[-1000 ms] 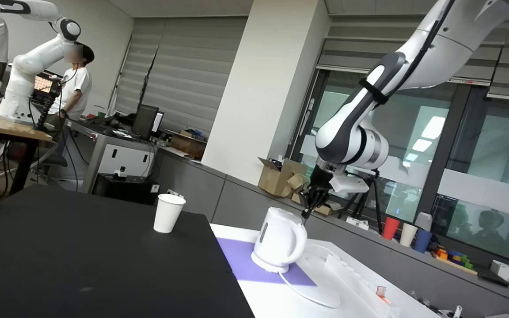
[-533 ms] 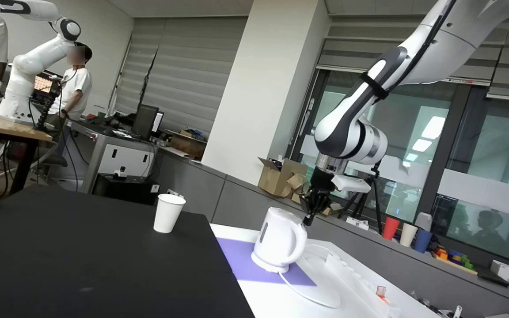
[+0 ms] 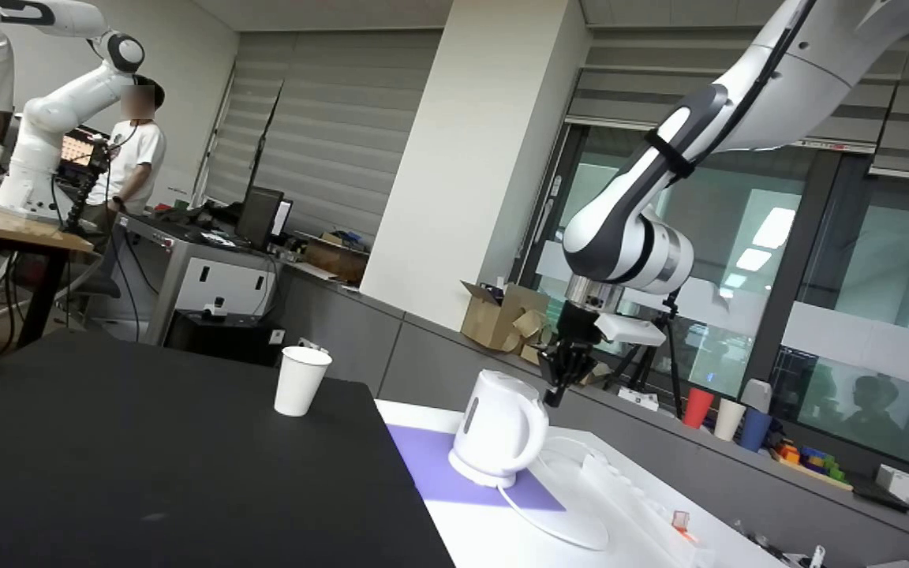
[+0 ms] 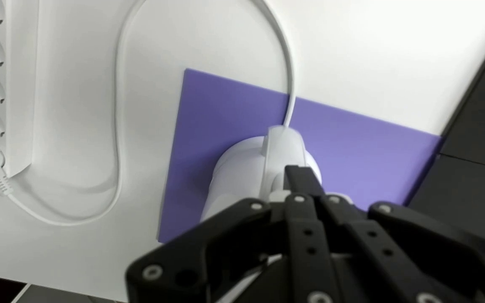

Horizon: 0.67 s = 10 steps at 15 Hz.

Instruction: Turn off the electric kettle

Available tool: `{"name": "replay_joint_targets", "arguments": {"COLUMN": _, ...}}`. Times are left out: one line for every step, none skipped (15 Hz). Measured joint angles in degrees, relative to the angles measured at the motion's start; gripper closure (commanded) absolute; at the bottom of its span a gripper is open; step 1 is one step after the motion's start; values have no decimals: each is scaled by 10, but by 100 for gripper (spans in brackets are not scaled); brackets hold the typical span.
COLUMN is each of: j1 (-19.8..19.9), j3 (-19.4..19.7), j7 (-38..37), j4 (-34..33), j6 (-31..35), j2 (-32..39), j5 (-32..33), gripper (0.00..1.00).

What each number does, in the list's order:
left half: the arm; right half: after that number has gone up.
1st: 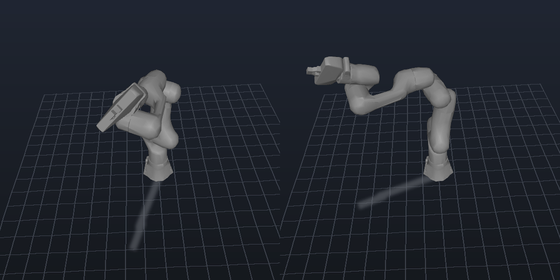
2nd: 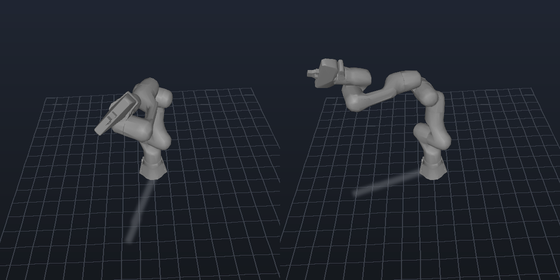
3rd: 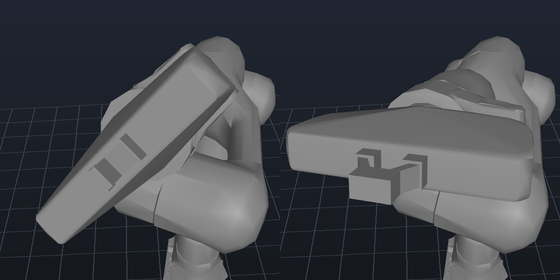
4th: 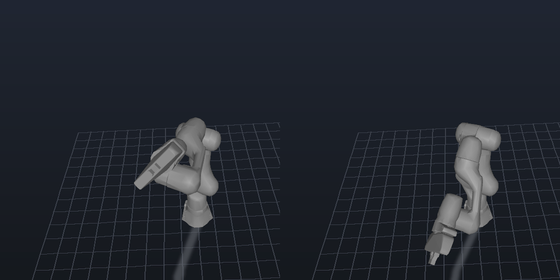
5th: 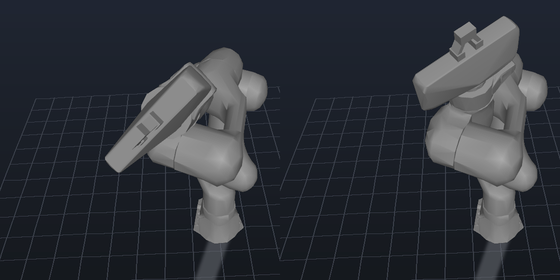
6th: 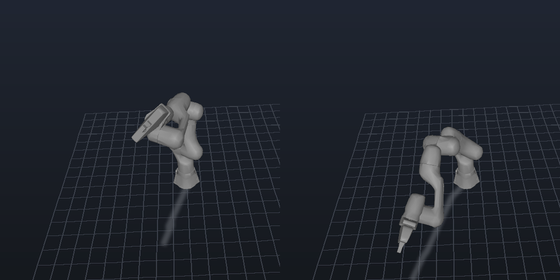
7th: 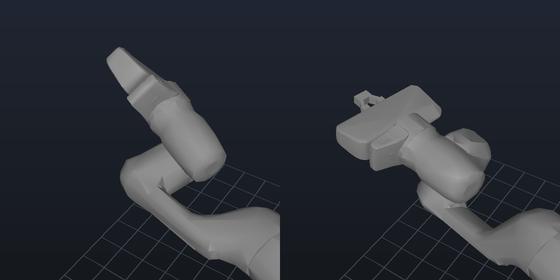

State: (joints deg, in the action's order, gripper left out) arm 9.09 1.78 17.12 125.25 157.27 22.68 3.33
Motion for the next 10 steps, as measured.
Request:
{"name": "replay_joint_targets", "arguments": {"j1": 0, "j3": 0, "j7": 0, "j4": 0, "j6": 0, "j2": 0, "j5": 0, "gripper": 100}}
{"name": "replay_joint_targets", "arguments": {"j1": 1, "j3": 0, "j7": 0, "j4": 0, "j6": -1, "j2": 0, "j5": 0, "gripper": 100}}
{"name": "replay_joint_targets", "arguments": {"j1": 2, "j3": 0, "j7": 0, "j4": 0, "j6": -1, "j2": 1, "j5": 0, "gripper": 100}}
{"name": "replay_joint_targets", "arguments": {"j1": 2, "j3": 0, "j7": 0, "j4": 0, "j6": -1, "j2": 2, "j5": 0, "gripper": 100}}
{"name": "replay_joint_targets", "arguments": {"j1": 3, "j3": 0, "j7": 0, "j4": -1, "j6": -1, "j2": 3, "j5": 0, "gripper": 100}}
{"name": "replay_joint_targets", "arguments": {"j1": 3, "j3": 0, "j7": 0, "j4": -2, "j6": -1, "j2": 4, "j5": -1, "gripper": 100}}
{"name": "replay_joint_targets", "arguments": {"j1": 4, "j3": 0, "j7": 0, "j4": -3, "j6": 0, "j2": 6, "j5": -1, "gripper": 100}}
{"name": "replay_joint_targets", "arguments": {"j1": 4, "j3": 0, "j7": 0, "j4": -4, "j6": 2, "j2": 8, "j5": -1, "gripper": 100}}
{"name": "replay_joint_targets", "arguments": {"j1": 4, "j3": 0, "j7": 0, "j4": -5, "j6": 5, "j2": 10, "j5": -2, "gripper": 100}}
{"name": "replay_joint_targets", "arguments": {"j1": 5, "j3": 0, "j7": 0, "j4": -6, "j6": 12, "j2": 12, "j5": -3, "gripper": 100}}
